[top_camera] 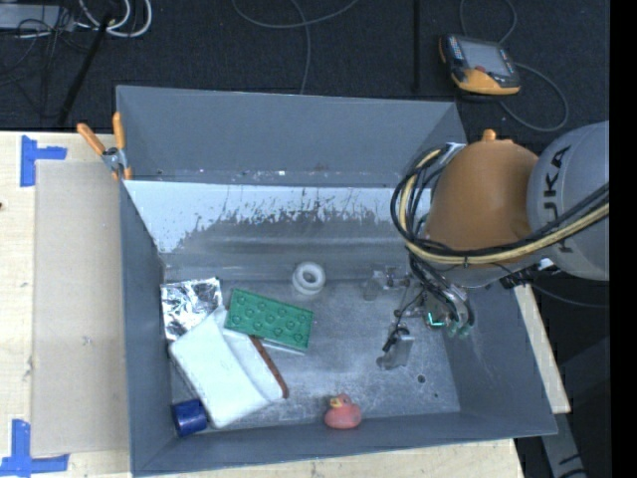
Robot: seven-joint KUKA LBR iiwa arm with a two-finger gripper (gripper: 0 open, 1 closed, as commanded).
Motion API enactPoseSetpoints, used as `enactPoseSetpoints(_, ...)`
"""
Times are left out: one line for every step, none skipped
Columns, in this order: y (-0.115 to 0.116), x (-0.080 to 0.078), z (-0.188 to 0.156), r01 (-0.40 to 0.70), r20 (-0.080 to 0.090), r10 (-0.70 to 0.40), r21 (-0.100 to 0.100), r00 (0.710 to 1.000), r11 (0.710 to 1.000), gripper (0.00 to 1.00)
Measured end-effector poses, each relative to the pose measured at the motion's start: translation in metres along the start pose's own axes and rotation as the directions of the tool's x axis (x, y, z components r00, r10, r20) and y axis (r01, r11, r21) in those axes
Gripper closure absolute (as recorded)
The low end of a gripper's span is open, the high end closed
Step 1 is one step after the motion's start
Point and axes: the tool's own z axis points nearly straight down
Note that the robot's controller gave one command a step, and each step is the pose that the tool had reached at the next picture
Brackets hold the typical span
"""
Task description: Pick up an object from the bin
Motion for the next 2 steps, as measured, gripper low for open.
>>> enactPoseSetpoints(0.011,-0.084,0.1,0.117,0.01,-0.117,0.001,0.993,0.993,0.0)
enactPoseSetpoints(0.055,-0.09,0.064,0.195,0.015,-0.195,0.001,0.981,0.981,0.0)
